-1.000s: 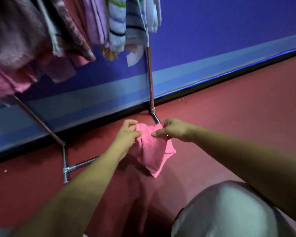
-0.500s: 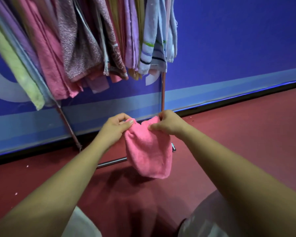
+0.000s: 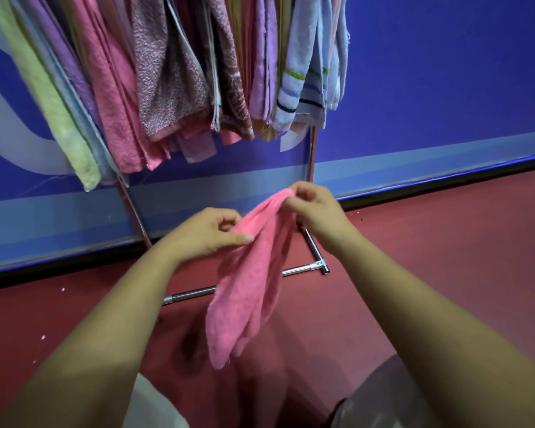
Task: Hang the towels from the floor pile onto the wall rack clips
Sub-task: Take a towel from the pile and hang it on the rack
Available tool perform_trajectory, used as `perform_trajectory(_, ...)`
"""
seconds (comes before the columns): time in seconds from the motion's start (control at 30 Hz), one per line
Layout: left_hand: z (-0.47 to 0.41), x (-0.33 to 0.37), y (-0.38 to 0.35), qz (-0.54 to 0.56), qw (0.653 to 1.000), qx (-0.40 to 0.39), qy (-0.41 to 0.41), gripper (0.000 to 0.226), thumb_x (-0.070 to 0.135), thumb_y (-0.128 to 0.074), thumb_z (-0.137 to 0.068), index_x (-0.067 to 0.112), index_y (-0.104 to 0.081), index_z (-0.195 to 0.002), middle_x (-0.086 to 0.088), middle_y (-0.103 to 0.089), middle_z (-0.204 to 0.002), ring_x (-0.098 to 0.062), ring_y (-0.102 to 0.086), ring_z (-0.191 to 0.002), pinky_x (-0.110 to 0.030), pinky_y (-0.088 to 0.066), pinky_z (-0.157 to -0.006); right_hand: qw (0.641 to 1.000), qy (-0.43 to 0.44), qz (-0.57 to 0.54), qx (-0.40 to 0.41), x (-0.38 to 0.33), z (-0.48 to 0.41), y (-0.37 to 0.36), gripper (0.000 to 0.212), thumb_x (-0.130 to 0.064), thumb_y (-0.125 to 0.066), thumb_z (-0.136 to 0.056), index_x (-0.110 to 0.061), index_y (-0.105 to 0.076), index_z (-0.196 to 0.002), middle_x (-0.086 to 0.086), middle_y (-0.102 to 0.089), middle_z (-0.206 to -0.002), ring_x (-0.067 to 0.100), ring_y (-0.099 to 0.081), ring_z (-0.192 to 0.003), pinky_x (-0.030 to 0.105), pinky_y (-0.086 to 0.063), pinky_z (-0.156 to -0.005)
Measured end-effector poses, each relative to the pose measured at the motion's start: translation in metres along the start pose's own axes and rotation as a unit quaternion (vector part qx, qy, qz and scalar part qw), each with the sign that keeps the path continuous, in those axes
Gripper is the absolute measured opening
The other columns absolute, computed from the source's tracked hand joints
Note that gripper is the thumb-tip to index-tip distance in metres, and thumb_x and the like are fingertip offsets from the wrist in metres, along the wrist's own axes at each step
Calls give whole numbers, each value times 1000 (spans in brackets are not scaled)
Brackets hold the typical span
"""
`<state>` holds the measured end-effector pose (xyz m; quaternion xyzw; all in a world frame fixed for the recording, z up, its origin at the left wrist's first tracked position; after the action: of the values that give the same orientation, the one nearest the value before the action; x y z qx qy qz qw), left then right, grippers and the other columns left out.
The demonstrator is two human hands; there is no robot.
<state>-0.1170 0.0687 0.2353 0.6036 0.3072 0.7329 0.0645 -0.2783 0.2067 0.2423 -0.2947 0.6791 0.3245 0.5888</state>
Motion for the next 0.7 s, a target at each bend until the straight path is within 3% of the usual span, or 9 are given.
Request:
perform_trajectory(0.07,1,-12,13,-34,999,5,13,51,61,-79,-66,15,-68,-83,2,-58,-68,-10,-45,-65,-31,-35,-68,997,-16,-10,72,-2,-7,12,15,-15,-64,-84,-18,-55,-72,-2,-49,-63,14,-43,-61,28,-34,-56)
perform_trajectory(0.13,1,-14,23,39,997,65,-1,43,54,-74,-71,14,-65,-81,-3,-55,-70,-14,-44,-68,-33,-34,-68,995,-33,65,63,2,-12,17,10,-17,-64,-77,-20,-57,-71,-3,-55,-65,14,-47,-62,29,-37,-59)
perform_trajectory(0.27,-1,2,18,219,968,118,-30,9,17,-66,-91,14,-64,-84,-4,-57,-76,-14,-48,-68,-27,-39,-62,983,-94,47,-151,22,-6,-4,31,-4,-60,-70,-14,-69,-97,4,-70,-87,19,-62,-80,36,-47,-78)
perform_trajectory(0.33,-4,8,9,217,970,99,-44,7,16,-66,-91,12,-66,-85,-5,-61,-79,-13,-51,-72,-26,-41,-67,962,-104,7,-254,23,4,-27,33,-3,-62,-81,-7,-66,-114,10,-70,-104,22,-64,-95,42,-50,-90)
perform_trajectory(0.4,-5,11,1,181,979,73,-53,9,19,-70,-87,11,-69,-84,-7,-64,-79,-15,-53,-74,-29,-42,-68,956,-81,41,-278,25,7,-43,27,-14,-67,-91,-4,-67,-116,13,-70,-111,21,-65,-100,44,-51,-95)
perform_trajectory(0.47,-6,10,1,168,983,59,-43,9,18,-72,-88,9,-69,-88,-4,-64,-73,-10,-54,-67,-22,-43,-64,974,-34,81,-210,21,1,-47,30,-28,-71,-88,-3,-71,-105,7,-68,-94,15,-59,-89,40,-49,-84)
perform_trajectory(0.53,-5,6,8,135,990,41,-31,11,19,-74,-87,10,-68,-90,1,-58,-67,-5,-47,-57,-18,-39,-55,992,-19,34,-124,14,-6,-39,22,-24,-69,-84,-4,-72,-93,7,-64,-84,17,-55,-81,35,-43,-77)
perform_trajectory(0.63,-4,-9,19,-16,999,41,-3,21,30,-79,-82,13,-67,-81,7,-57,-67,-5,-46,-63,-28,-37,-65,997,-39,-61,-18,5,-12,-15,10,-20,-63,-80,-15,-72,-78,8,-61,-75,19,-54,-73,30,-42,-67)
perform_trajectory(0.7,-3,-13,23,104,990,90,-13,18,26,-76,-84,12,-66,-79,4,-60,-73,-8,-50,-71,-31,-40,-74,998,-47,-11,25,6,-14,-2,12,-20,-64,-82,-12,-69,-74,3,-56,-68,14,-49,-65,27,-37,-59)
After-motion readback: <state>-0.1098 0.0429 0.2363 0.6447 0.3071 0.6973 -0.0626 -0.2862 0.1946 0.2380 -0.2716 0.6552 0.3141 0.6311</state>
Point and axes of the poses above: each hand's wrist, its own z-axis away from the middle knuckle, its own y-axis out of the back of the hand, x = y × z, the point moved 4 cm from there along -z, towards the middle knuckle
